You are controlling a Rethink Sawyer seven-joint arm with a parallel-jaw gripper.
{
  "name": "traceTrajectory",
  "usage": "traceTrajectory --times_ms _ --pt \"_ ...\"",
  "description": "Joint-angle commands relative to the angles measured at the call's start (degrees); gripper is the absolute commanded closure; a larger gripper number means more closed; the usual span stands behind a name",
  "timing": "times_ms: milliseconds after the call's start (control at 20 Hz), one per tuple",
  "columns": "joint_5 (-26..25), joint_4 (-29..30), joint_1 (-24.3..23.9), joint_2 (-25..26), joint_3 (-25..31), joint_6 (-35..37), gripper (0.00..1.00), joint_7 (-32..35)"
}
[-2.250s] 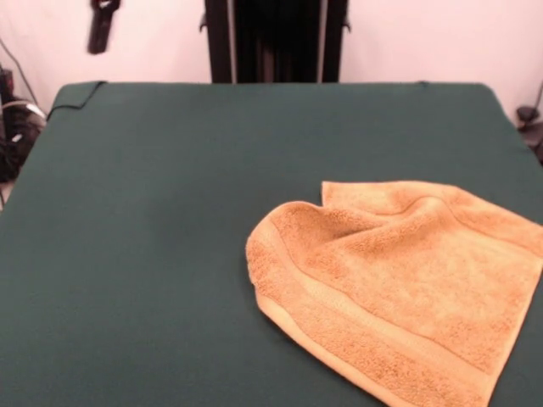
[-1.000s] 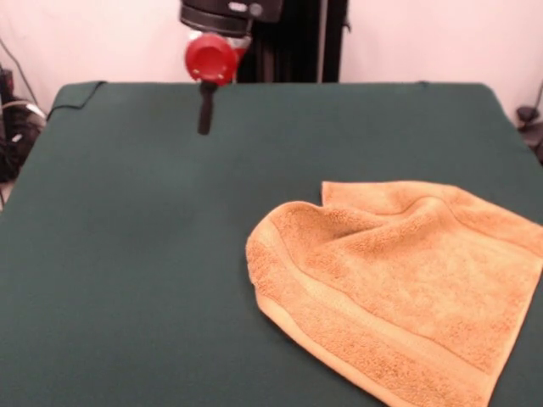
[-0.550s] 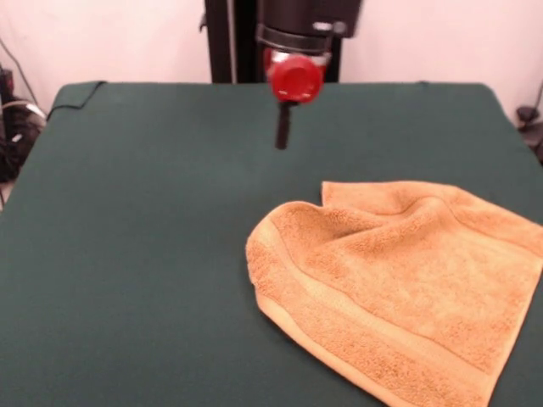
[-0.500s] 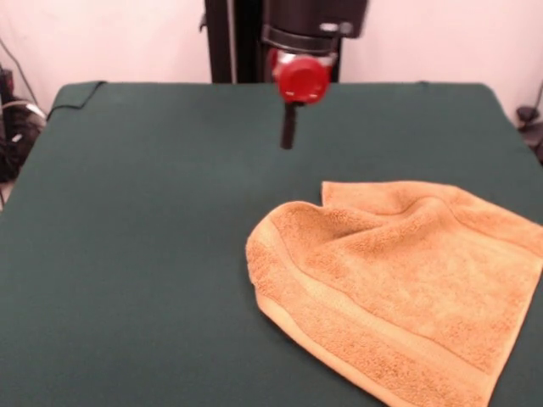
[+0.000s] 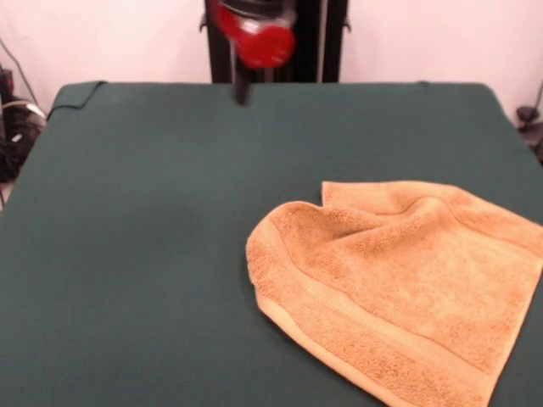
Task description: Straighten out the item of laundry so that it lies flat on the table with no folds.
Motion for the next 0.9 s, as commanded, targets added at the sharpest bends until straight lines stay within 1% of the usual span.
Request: traceTrajectory --times_ms 50,150,300,350,400,500,550,600,700,750,850,900 --pt "-8.6 -0.6 -13.9 -10.1 13.2 9.4 1.00 -45.7" --pt "-9.0 1.1 -19.8 -13.4 17.5 10.2 1.00 -55.1" --pt "-5.9 5.2 -30.8 -16.6 26.3 11.2 1.00 -66.5" --pt "-5.6 6.2 -33.7 -17.1 28.8 10.6 1.00 -70.2" --pt "-5.4 7.4 -36.6 -17.5 31.2 9.7 1.00 -73.3" --pt "-5.4 11.0 -40.3 -18.9 33.9 6.7 1.00 -76.3" --pt "-5.3 12.0 -40.2 -19.9 32.6 6.2 1.00 -74.3" --pt "-5.8 11.8 -39.1 -20.7 30.1 6.3 1.00 -71.0" --pt "-6.2 11.6 -36.0 -22.2 24.1 6.8 1.00 -62.5" --pt "-6.1 11.6 -34.6 -22.7 21.7 7.1 1.00 -59.2" --pt "-5.7 11.6 -32.4 -22.9 18.7 7.5 1.00 -55.1" --pt "-5.2 11.9 -31.9 -22.8 17.9 7.0 1.00 -54.4"
